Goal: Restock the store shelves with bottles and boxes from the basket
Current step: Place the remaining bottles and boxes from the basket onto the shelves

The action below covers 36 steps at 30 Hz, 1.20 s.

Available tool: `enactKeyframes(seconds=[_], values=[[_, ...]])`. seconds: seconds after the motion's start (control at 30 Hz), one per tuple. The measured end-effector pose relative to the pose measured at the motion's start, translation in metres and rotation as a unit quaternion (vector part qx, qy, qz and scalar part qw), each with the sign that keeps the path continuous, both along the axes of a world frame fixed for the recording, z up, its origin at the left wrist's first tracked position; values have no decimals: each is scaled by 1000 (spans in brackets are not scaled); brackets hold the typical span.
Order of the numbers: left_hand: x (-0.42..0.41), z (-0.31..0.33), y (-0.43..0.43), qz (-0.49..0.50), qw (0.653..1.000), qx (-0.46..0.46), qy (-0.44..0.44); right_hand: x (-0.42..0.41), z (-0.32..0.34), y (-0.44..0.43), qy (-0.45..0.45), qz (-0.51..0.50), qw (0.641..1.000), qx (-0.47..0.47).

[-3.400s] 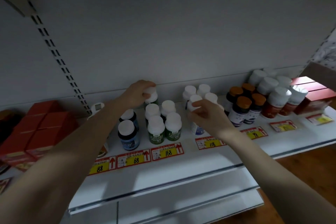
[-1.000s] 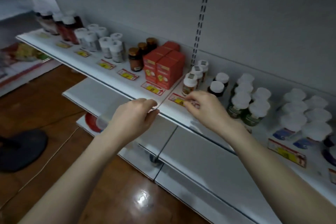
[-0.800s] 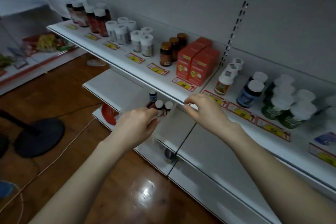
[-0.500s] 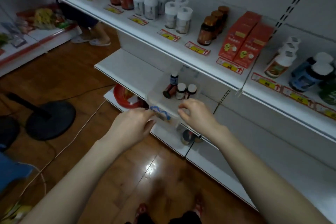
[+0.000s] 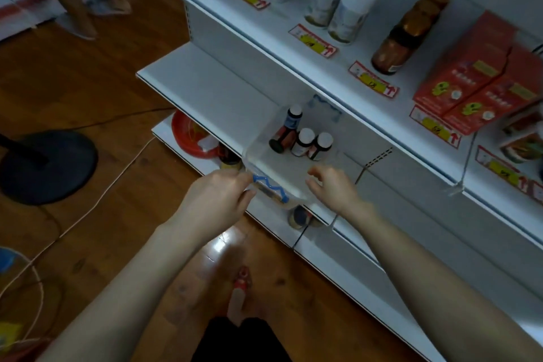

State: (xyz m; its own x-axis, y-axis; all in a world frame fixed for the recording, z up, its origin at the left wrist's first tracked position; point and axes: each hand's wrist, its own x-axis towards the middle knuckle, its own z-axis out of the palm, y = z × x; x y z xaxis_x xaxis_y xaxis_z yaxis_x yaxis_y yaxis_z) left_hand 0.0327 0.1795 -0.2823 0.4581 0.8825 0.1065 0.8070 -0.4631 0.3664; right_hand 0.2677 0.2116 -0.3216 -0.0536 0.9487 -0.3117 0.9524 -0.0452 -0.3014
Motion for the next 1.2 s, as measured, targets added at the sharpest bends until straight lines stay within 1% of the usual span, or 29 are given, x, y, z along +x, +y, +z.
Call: enactKeyframes(seconds=[0.13, 0.23, 0.3, 0.4, 0.5, 0.53, 0.63, 0.7, 0.77, 0.87, 0.93, 1.0, 1.1, 1.2], values=[[2, -20, 32, -8, 1000, 1, -9, 7, -26, 50, -8, -18, 1000, -14], [4, -41, 46, -1, 999, -32, -11, 14, -53, 82, -2, -22, 1000, -18], [4, -59, 57, -8, 999, -36, -13, 18, -76, 100, -7, -23, 999, -23], [5, -89, 76, -7, 999, -34, -12, 18, -113, 126, -5, -72, 997, -33], [9, -121, 94, -10, 998, -58, -7, 24, -155, 149, 13, -121, 993, -6], [10, -132, 100, -17, 998, -54, -3, 26, -167, 156, 11, -130, 991, 6], [11, -164, 120, -28, 999, -13, 7, 37, -195, 178, -32, -146, 988, 30], [13, -182, 134, -43, 999, 0, -7, 44, -208, 191, -96, -132, 986, 37], [17, -195, 144, -65, 998, 18, -20, 48, -217, 201, -155, -126, 980, 22], [23, -206, 158, -93, 995, 26, -31, 48, -224, 205, -182, -127, 975, 12], [26, -207, 162, -103, 994, 34, -31, 48, -223, 205, -169, -126, 977, 35], [27, -202, 167, -108, 993, 38, -33, 45, -220, 200, -121, -128, 983, 43], [31, -197, 179, -127, 990, 55, -38, 32, -207, 181, -45, -144, 988, 33], [46, -194, 201, -167, 983, 74, -28, 20, -185, 155, 0, -147, 989, 7]])
